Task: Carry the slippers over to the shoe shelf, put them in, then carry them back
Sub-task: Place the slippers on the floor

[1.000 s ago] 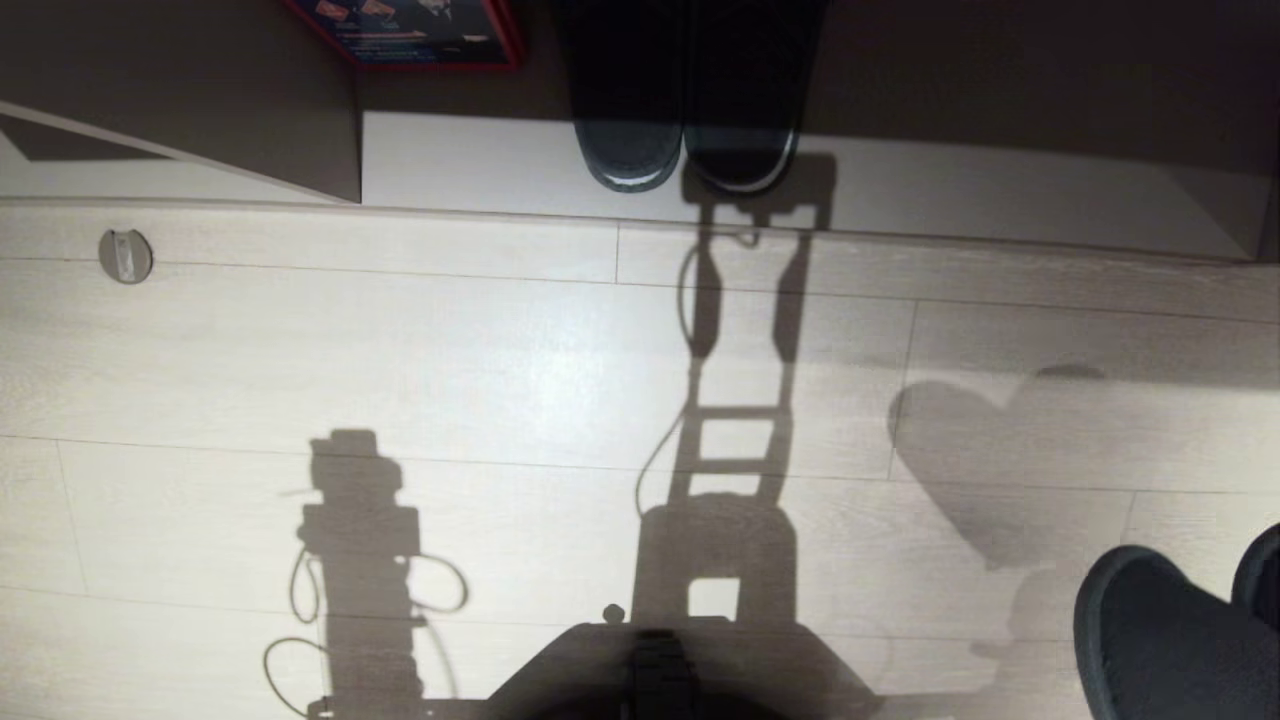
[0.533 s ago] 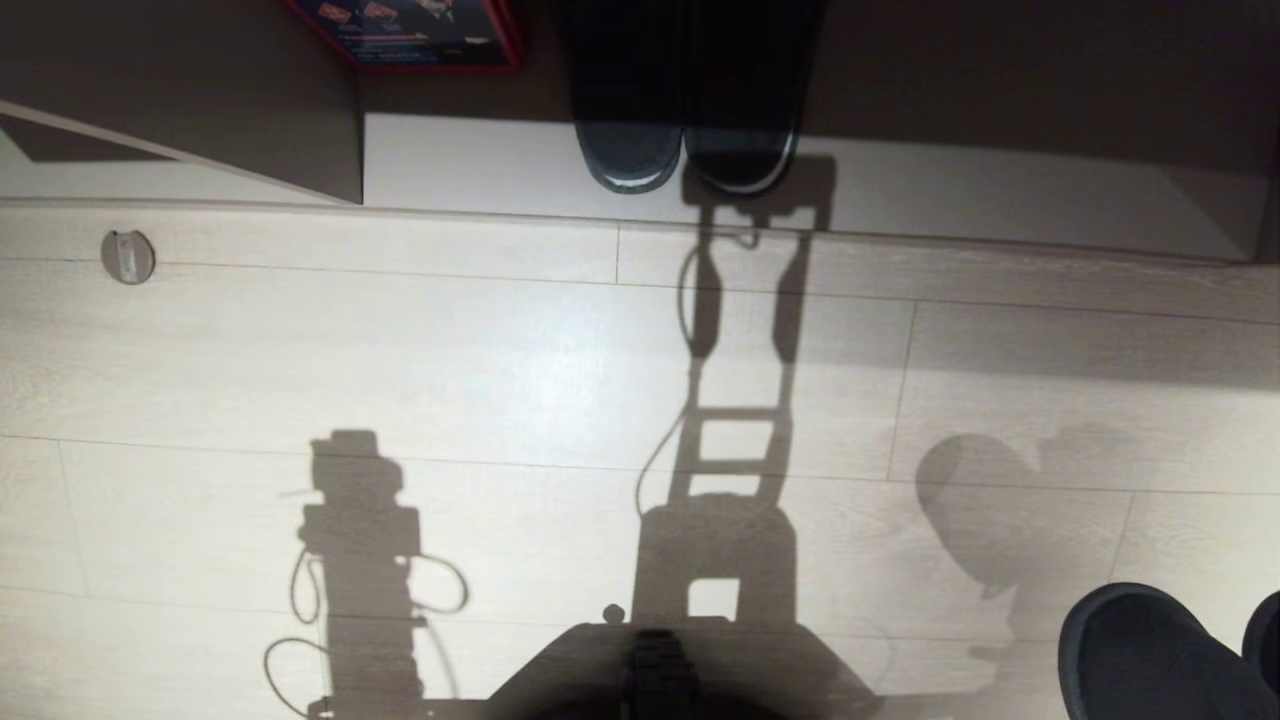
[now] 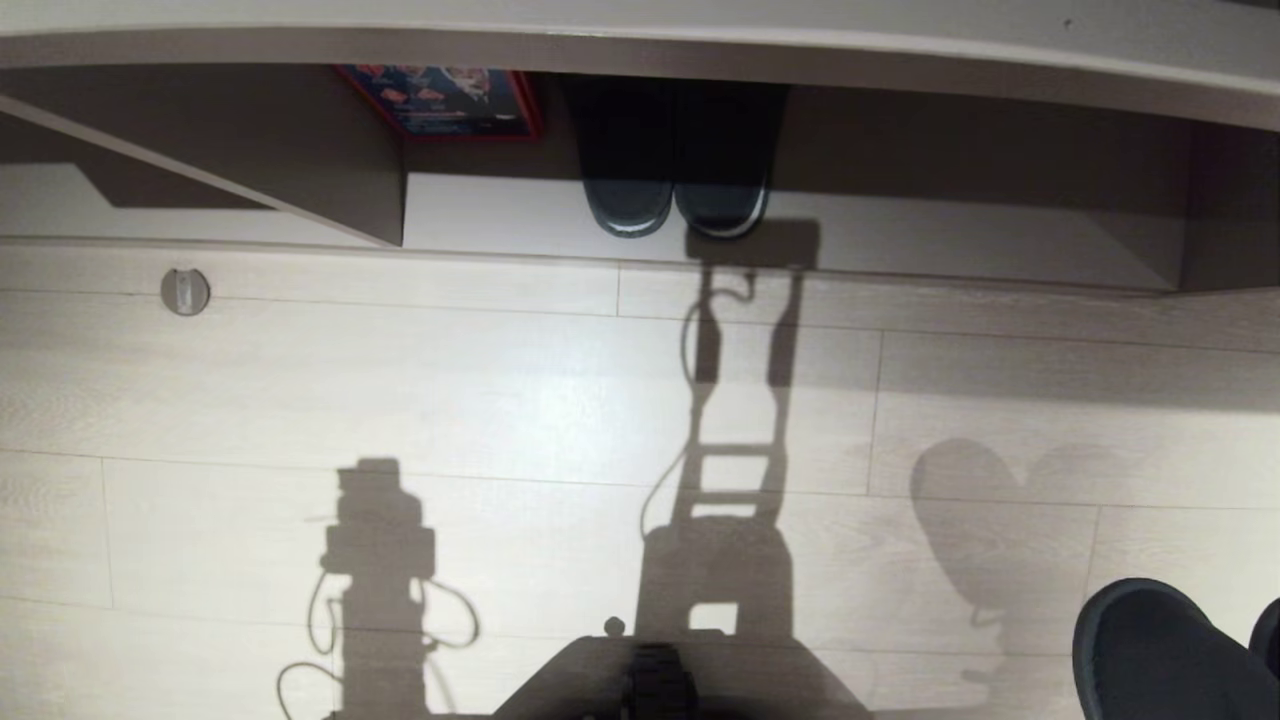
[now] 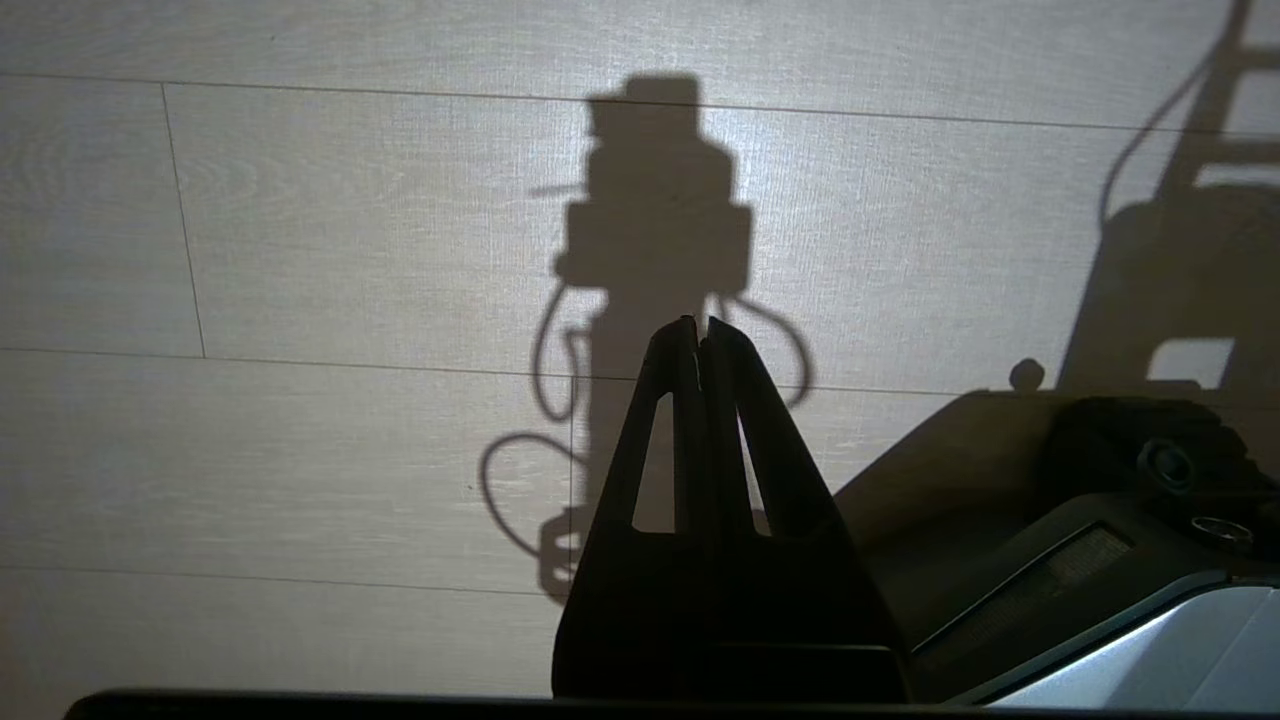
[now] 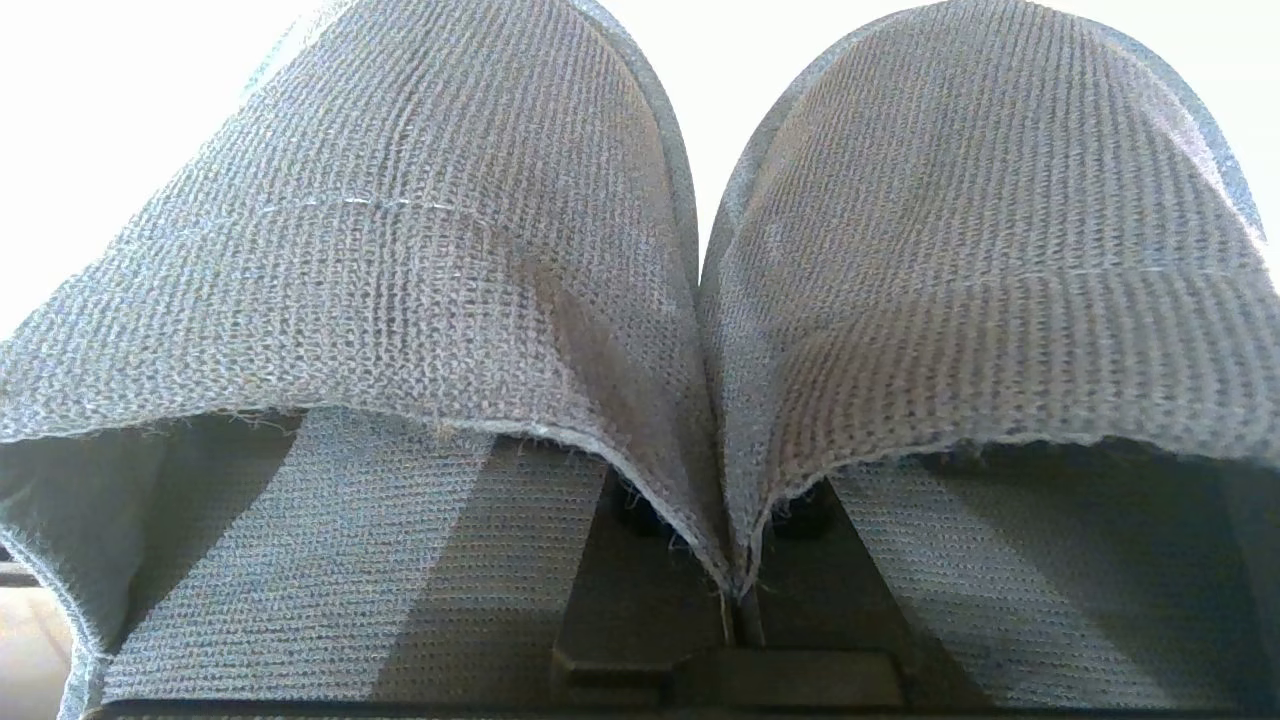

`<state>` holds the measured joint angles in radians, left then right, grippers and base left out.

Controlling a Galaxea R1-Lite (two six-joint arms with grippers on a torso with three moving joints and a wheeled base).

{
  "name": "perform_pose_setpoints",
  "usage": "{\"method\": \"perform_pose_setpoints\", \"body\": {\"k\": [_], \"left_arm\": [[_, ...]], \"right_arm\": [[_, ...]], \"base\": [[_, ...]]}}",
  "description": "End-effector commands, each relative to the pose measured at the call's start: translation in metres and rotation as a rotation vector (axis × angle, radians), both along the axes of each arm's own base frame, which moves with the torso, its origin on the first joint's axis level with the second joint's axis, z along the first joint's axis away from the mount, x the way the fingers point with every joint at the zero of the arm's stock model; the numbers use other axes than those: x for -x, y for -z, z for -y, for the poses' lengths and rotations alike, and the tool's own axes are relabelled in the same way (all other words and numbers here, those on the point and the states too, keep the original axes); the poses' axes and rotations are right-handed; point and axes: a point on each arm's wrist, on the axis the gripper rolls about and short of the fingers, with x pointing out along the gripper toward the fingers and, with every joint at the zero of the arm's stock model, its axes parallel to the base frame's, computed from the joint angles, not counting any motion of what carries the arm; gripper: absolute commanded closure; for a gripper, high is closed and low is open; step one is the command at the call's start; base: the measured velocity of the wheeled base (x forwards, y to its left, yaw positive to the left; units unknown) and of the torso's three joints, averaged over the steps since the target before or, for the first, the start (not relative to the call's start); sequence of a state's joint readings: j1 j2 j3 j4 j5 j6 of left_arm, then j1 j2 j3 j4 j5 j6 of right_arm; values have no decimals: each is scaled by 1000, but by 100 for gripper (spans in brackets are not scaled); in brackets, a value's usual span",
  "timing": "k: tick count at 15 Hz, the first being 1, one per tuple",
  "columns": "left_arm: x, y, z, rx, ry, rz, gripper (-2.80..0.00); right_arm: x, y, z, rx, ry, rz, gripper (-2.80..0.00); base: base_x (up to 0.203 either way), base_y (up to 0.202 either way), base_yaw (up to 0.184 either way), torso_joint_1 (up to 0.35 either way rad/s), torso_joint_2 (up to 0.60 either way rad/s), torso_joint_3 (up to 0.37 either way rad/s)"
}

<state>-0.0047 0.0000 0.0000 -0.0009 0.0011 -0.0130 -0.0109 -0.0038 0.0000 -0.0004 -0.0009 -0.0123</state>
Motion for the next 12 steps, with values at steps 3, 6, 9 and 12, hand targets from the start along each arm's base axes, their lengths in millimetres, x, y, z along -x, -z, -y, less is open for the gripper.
{"method": "perform_pose_setpoints", "body": {"k": [3,6,9,12], "left_arm": [[0,0,0,1,-1,-1,0],[0,0,0,1,-1,-1,0],[0,0,0,1,-1,-1,0],[0,0,0,1,-1,-1,0]], "right_arm": [[0,0,0,0,2,-3,0],[0,0,0,0,-1,-3,0],[0,0,0,0,1,-3,0],[0,0,0,0,-1,-3,0]], "base": [[0,0,0,2,3,203],[0,0,0,1,1,202],[0,0,0,1,4,204],[0,0,0,1,2,197]]}}
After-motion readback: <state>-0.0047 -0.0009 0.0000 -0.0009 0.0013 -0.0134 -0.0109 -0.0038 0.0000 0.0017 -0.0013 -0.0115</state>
